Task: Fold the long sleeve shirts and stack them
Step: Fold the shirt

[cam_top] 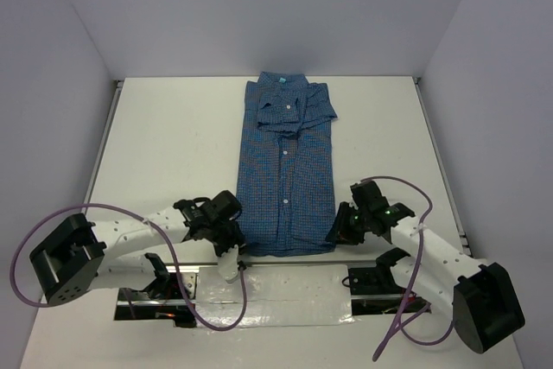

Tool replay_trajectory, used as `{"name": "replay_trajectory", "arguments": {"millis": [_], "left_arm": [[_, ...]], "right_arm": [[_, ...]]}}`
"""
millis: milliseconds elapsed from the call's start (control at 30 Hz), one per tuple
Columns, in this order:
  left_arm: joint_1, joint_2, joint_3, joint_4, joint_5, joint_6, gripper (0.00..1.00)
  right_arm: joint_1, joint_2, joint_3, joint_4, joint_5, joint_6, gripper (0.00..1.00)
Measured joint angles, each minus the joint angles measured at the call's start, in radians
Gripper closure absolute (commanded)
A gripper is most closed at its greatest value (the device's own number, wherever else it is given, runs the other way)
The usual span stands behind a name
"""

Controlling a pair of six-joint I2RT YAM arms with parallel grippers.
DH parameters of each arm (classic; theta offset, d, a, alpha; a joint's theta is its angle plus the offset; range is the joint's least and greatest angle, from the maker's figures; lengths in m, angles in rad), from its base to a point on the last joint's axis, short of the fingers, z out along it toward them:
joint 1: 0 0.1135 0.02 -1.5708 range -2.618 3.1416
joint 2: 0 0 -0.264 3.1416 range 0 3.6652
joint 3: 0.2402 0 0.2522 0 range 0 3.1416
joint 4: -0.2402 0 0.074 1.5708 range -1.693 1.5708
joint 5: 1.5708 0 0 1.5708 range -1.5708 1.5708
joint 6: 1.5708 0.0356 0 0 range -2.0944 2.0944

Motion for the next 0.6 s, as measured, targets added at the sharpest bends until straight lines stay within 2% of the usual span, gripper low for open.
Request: {"name": "replay_trajectory", "arguments": {"millis": [33,67,167,333,467,600], "left_arm": [[-0.002,0.007,0.000,0.011,-0.002,-0.010,0.85],[-0.002,0.013,0.000,0.016,0.000,-0.018,1.00],[-0.003,0.017,0.006,0.011,0.014,-0.046,1.00],[0.023,0.017,0.127,-0.045,0.061,-0.207,1.00],[0.168,0.068,0.338,-0.080,0.144,-0.347,1.00],[0.341,0.219,0.595,-0.101,0.203,-0.480,1.00]], "right_arm": [[0.000,0.006,-0.002,0.000,-0.003,-0.002,0.83],[0.000,0.008,-0.004,-0.001,-0.008,-0.008,0.88],[0.000,0.008,0.005,-0.015,-0.017,-0.016,1.00],[-0.005,0.018,0.172,-0.117,-0.014,-0.050,1.00],[-0.053,0.096,0.384,-0.134,-0.020,-0.103,1.00],[-0.150,0.274,0.585,-0.134,-0.021,-0.171,1.00]]}}
